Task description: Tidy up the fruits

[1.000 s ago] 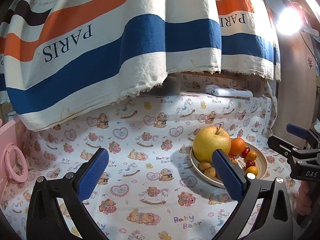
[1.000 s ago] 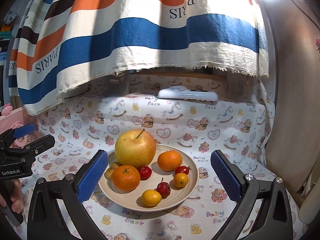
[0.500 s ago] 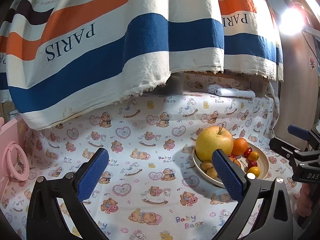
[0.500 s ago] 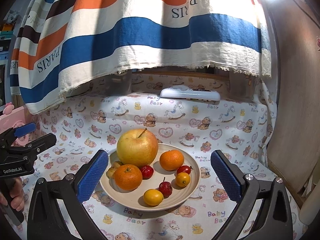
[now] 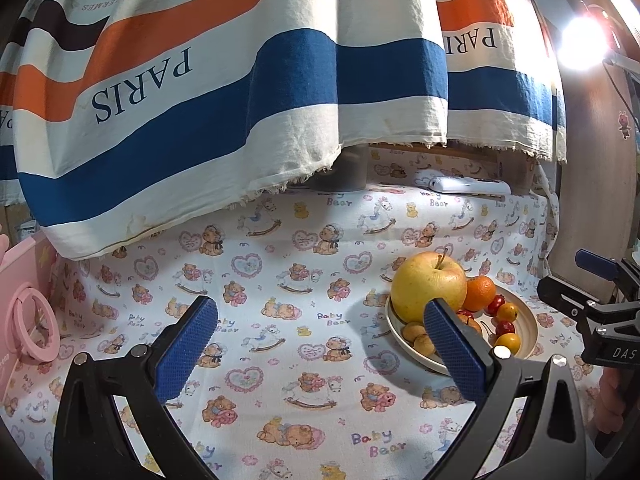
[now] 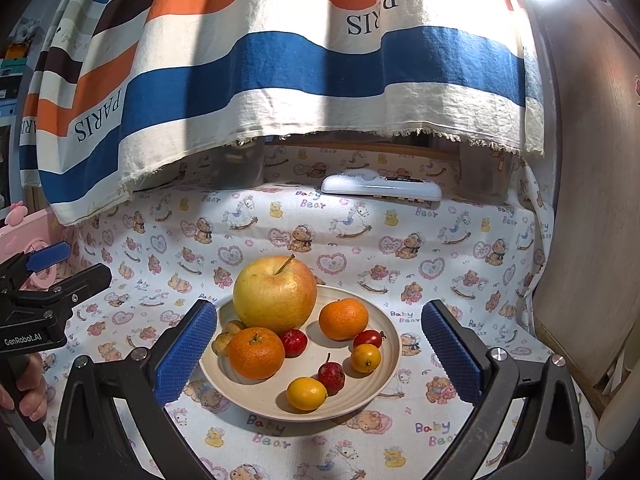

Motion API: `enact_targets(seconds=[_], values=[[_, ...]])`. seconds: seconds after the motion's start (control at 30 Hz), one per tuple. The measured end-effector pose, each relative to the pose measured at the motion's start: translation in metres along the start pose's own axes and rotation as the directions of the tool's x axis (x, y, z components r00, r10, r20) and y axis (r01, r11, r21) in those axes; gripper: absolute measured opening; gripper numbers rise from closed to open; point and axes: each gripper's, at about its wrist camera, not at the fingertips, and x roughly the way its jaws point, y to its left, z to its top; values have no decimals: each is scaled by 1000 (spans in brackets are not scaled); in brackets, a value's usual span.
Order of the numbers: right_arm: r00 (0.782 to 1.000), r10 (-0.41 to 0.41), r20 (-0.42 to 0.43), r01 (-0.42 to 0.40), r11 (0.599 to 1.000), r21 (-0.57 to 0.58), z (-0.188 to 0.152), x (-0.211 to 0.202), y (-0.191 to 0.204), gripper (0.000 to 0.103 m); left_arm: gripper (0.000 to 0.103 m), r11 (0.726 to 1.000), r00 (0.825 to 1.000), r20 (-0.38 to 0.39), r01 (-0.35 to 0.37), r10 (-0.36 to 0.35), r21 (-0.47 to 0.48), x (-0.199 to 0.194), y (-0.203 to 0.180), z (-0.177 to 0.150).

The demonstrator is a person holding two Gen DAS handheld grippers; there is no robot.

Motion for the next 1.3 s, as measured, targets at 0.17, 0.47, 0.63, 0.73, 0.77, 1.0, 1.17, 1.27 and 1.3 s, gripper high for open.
enact_targets(seconds=[0.17, 0.47, 0.63, 0.73, 0.77, 1.0, 1.17, 1.27, 1.3], values=[[1000, 2, -1, -2, 1000, -5, -1, 0, 2, 103, 103, 1000, 1000, -2, 0, 0, 0, -2, 1, -1], [1000, 5, -3, -5, 1000, -8, -1, 1, 2, 103, 103, 1000, 1000, -4, 0, 0, 2, -2, 0, 0], [1000, 3, -1, -3, 1000, -8, 0, 1, 2, 103, 103, 1000, 1000, -4, -3, 3, 4, -2, 0, 0], [1000, -4, 12, 5, 1000, -12, -2, -2, 3, 103, 103, 1000, 1000, -4, -3, 3, 5, -2, 0, -1], [1000, -5, 15, 5, 1000, -16, -2, -3, 3, 103, 103, 1000, 1000, -4, -2, 2, 5, -2, 0, -1], [1000, -4, 14, 4, 1000, -22, -2, -3, 4, 103, 103, 1000, 1000, -4, 2, -2, 6, -2, -1, -1], [1000, -3, 12, 3, 1000, -22, -2, -4, 4, 103, 103, 1000, 1000, -4, 5, -5, 9, -3, -1, -2], [1000, -2, 12, 2, 1000, -22, -2, -4, 4, 103, 103, 1000, 1000, -4, 4, -4, 8, -4, -1, -2], [1000, -2, 12, 3, 1000, -23, -2, -4, 4, 103, 103, 1000, 1000, -4, 5, -5, 9, -3, -1, -1]])
